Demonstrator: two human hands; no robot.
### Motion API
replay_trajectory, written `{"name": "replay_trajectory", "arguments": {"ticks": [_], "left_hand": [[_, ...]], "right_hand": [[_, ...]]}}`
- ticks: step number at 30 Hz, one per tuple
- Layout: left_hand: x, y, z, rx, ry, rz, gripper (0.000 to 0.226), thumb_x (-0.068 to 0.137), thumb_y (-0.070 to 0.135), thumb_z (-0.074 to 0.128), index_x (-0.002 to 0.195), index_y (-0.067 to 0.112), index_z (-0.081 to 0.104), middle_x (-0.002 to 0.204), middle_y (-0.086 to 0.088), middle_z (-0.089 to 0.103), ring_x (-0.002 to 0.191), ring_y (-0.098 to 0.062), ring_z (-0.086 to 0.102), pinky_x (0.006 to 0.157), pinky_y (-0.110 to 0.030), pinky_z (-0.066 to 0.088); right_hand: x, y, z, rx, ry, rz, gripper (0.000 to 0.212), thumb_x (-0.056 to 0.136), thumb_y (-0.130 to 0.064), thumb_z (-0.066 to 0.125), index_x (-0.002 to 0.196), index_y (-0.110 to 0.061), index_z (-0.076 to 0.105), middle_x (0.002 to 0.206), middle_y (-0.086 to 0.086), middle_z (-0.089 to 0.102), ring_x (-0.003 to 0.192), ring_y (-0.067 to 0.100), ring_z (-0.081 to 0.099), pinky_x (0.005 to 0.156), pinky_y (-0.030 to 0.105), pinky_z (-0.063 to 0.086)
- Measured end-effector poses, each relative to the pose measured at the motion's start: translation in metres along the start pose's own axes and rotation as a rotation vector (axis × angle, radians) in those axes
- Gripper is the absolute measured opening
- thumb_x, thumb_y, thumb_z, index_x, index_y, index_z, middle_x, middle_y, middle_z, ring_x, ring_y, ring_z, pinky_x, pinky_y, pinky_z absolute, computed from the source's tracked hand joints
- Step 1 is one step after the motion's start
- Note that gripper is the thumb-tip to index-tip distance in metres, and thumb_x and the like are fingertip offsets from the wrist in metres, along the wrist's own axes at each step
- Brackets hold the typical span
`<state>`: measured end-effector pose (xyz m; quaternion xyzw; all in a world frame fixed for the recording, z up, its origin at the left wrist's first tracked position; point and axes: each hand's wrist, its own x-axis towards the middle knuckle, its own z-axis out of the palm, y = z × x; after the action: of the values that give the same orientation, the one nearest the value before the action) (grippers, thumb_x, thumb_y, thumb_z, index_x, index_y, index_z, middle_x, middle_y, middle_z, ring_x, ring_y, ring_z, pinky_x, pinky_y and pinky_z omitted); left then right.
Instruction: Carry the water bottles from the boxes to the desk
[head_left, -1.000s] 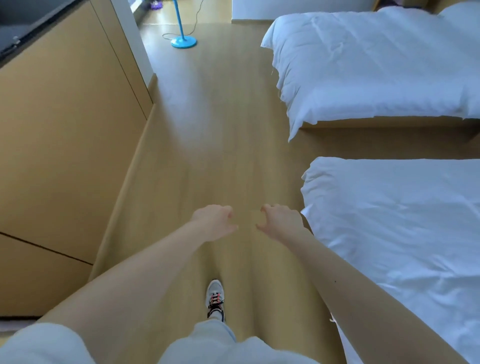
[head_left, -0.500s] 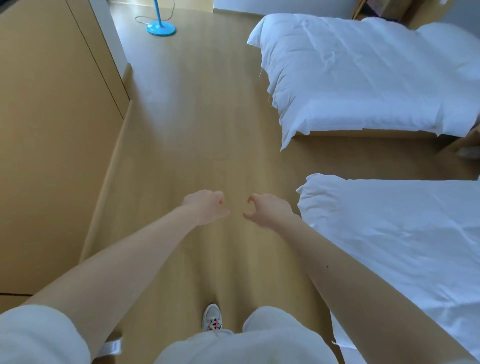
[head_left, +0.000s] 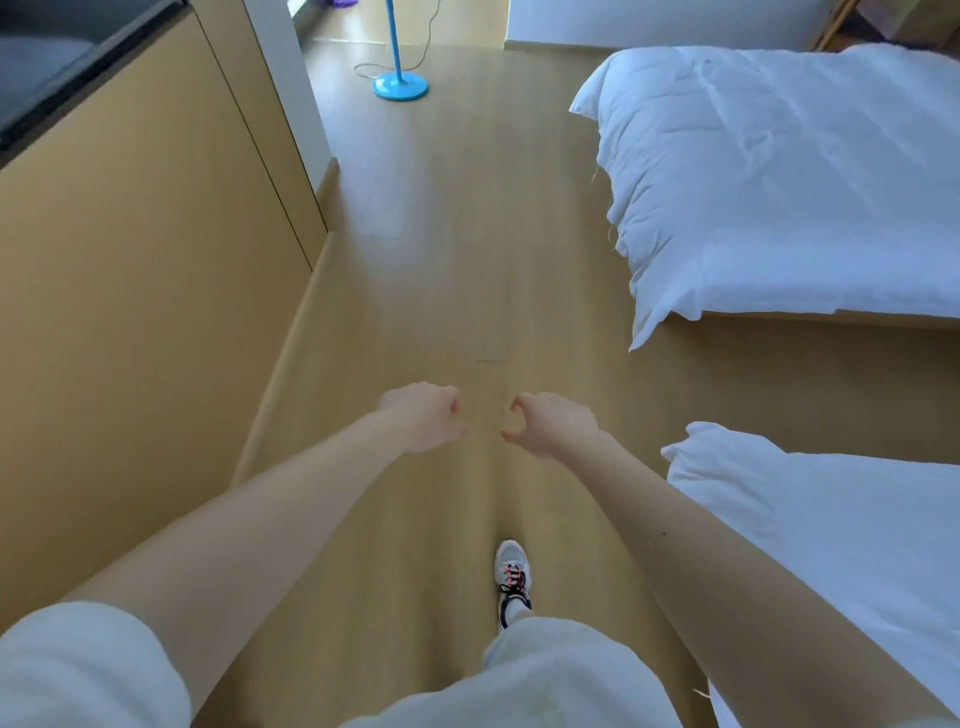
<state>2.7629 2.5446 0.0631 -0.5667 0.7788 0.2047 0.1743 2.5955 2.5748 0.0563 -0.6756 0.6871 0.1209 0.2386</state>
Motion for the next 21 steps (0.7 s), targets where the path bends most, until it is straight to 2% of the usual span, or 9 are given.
{"name": "replay_trajectory", "arguments": {"ticks": [11, 21], "left_hand": [[0.148, 0.045, -0.097, -0.006, 0.006, -0.114, 0.044, 0.096, 0.049, 0.048, 0.132, 0.023, 0.049, 0.132, -0.001, 0.055, 0.12, -0.023, 0.052, 0.086, -0.032, 0.042], [0.239, 0.065, -0.147, 0.024, -0.005, -0.083, 0.042, 0.093, 0.05, 0.052, 0.124, 0.023, 0.053, 0.126, -0.001, 0.059, 0.115, -0.023, 0.055, 0.085, -0.032, 0.044]], "right_hand": [[0.15, 0.075, -0.1, 0.034, -0.024, -0.063, 0.047, 0.096, -0.046, 0.048, 0.135, -0.018, 0.048, 0.132, 0.007, 0.054, 0.119, 0.026, 0.054, 0.09, 0.036, 0.045], [0.221, 0.112, -0.149, 0.091, 0.036, -0.035, 0.048, 0.096, -0.047, 0.048, 0.135, -0.018, 0.047, 0.133, 0.007, 0.054, 0.121, 0.027, 0.053, 0.092, 0.038, 0.044]]}}
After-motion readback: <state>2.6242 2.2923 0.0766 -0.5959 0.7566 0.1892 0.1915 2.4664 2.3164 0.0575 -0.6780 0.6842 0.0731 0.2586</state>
